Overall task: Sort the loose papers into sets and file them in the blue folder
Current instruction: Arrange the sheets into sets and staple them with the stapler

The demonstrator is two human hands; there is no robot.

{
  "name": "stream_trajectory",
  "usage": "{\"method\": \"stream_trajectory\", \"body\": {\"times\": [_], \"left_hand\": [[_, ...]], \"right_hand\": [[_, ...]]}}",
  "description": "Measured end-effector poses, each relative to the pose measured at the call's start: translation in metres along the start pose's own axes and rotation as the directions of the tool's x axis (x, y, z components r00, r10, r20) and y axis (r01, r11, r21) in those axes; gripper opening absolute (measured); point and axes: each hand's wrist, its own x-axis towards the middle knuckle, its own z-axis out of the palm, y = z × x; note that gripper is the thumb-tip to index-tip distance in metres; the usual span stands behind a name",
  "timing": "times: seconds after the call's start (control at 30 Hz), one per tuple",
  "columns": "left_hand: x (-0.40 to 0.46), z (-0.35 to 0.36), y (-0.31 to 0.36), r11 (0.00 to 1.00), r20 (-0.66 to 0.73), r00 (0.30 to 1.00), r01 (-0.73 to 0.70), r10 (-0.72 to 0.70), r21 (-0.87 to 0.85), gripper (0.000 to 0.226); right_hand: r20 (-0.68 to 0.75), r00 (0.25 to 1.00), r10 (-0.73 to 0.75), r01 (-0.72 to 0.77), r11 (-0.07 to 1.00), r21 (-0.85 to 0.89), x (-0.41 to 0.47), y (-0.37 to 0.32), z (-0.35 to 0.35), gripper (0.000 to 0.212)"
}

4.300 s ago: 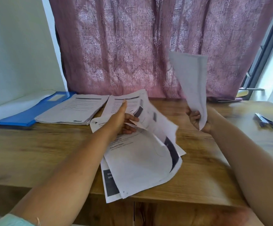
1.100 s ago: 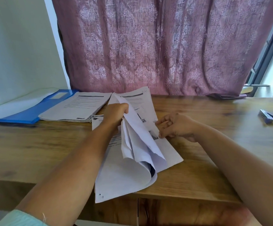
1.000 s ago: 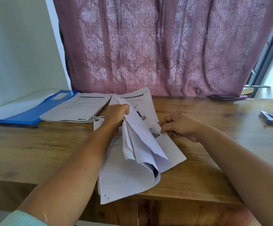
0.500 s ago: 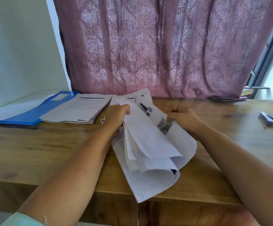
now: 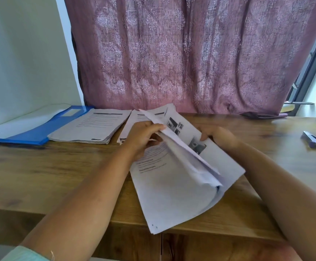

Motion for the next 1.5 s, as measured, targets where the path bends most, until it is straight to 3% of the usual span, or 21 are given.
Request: {"method": "stream_trajectory", "body": {"times": [0.03,0.1,0.17,0.27,0.33,0.4,0.5,0.57,0.6,0.63,0.67,0.73,0.77,0.8,0.87,0.97,1.07,1.2,1.27,1.37,1.5], "left_hand": [[-0.002,0.0,0.0,1.0,0.097,0.995,-0.011,0.01,0.015,0.017],[-0.002,-0.002,-0.005,0.996,0.292,0.955,0.015,-0.039,0.085,0.047],[-0.004,-0.002,-0.01,0.98,0.415,0.903,0.032,-0.112,0.194,0.056],[-0.003,0.001,-0.012,0.977,0.377,0.921,0.019,-0.099,0.211,0.052],[0.003,0.001,-0.013,0.97,0.201,0.98,-0.047,-0.002,0.237,0.042],[0.01,-0.004,-0.014,0.943,-0.062,0.99,-0.1,0.126,0.318,0.031],[0.015,-0.018,-0.012,0.888,-0.39,0.845,-0.19,0.365,0.42,0.028],[0.017,-0.024,-0.011,0.816,-0.477,0.717,-0.223,0.508,0.533,0.042],[0.017,-0.023,-0.009,0.804,-0.495,0.702,-0.191,0.513,0.564,0.053],[0.017,-0.022,-0.008,0.838,-0.505,0.73,-0.168,0.46,0.519,0.063],[0.016,-0.021,-0.007,0.914,-0.495,0.796,-0.169,0.347,0.369,0.069],[0.014,-0.016,-0.005,0.988,-0.335,0.936,-0.139,0.109,-0.065,0.06],[0.013,-0.014,-0.004,0.984,-0.274,0.959,-0.119,0.079,-0.133,0.049],[0.011,-0.012,-0.003,0.987,-0.282,0.954,-0.134,0.104,-0.088,0.039],[0.003,-0.008,0.003,0.944,-0.343,0.88,-0.312,0.329,0.106,0.026],[-0.013,0.004,0.014,0.695,-0.254,0.649,-0.636,0.717,0.336,0.019],[-0.019,0.016,0.021,0.549,-0.237,0.497,-0.72,0.835,0.425,0.02],[-0.021,0.021,0.027,0.375,-0.18,0.33,-0.762,0.926,0.527,0.021],[-0.02,0.019,0.029,0.352,-0.184,0.301,-0.758,0.936,0.549,0.027],[-0.019,0.018,0.034,0.39,-0.225,0.318,-0.726,0.921,0.567,0.045],[-0.016,0.02,0.035,0.491,-0.233,0.436,-0.706,0.869,0.51,0.066]], "right_hand": [[0.046,0.999,0.017,-0.019,0.999,0.033,-0.003,-0.001,0.001,0.035],[0.164,0.986,-0.024,0.009,0.996,0.088,-0.005,0.0,0.004,0.025],[0.316,0.949,0.007,-0.055,0.988,0.142,-0.005,0.003,0.003,0.035],[0.455,0.868,0.198,-0.239,0.97,0.035,0.0,0.016,0.001,0.045],[0.414,0.876,0.249,-0.252,0.967,-0.047,0.005,0.021,-0.003,0.041],[0.359,0.901,0.242,-0.251,0.968,-0.021,0.003,0.02,-0.008,0.039],[0.227,0.969,0.095,-0.14,0.971,0.192,0.001,0.016,-0.012,0.034],[0.075,0.996,-0.037,0.011,0.944,0.33,-0.001,0.01,-0.012,0.029],[0.018,0.996,-0.088,0.075,0.922,0.38,-0.002,0.007,-0.014,0.029],[-0.029,0.991,-0.127,0.128,0.9,0.417,-0.003,0.005,-0.015,0.03],[-0.066,0.984,-0.168,0.18,0.886,0.428,-0.004,0.003,-0.015,0.03],[-0.141,0.953,-0.269,0.303,0.881,0.363,-0.004,0.002,-0.018,0.033],[-0.182,0.927,-0.329,0.371,0.878,0.303,-0.004,0.002,-0.019,0.034],[-0.218,0.899,-0.38,0.427,0.871,0.242,-0.004,0.002,-0.021,0.034],[-0.277,0.835,-0.475,0.517,0.85,0.102,-0.007,-0.003,-0.022,0.034],[-0.295,0.682,-0.669,0.61,0.743,-0.276,-0.014,-0.014,-0.024,0.04],[-0.37,0.553,-0.747,0.651,0.664,-0.368,-0.016,-0.02,-0.023,0.034],[-0.401,0.461,-0.791,0.666,0.608,-0.432,-0.016,-0.018,-0.017,0.016],[-0.42,0.438,-0.795,0.684,0.598,-0.417,-0.018,-0.02,-0.016,0.03],[-0.411,0.446,-0.795,0.712,0.594,-0.374,-0.019,-0.025,-0.015,0.054],[-0.387,0.509,-0.769,0.709,0.63,-0.318,-0.015,-0.02,-0.017,0.069]]}}
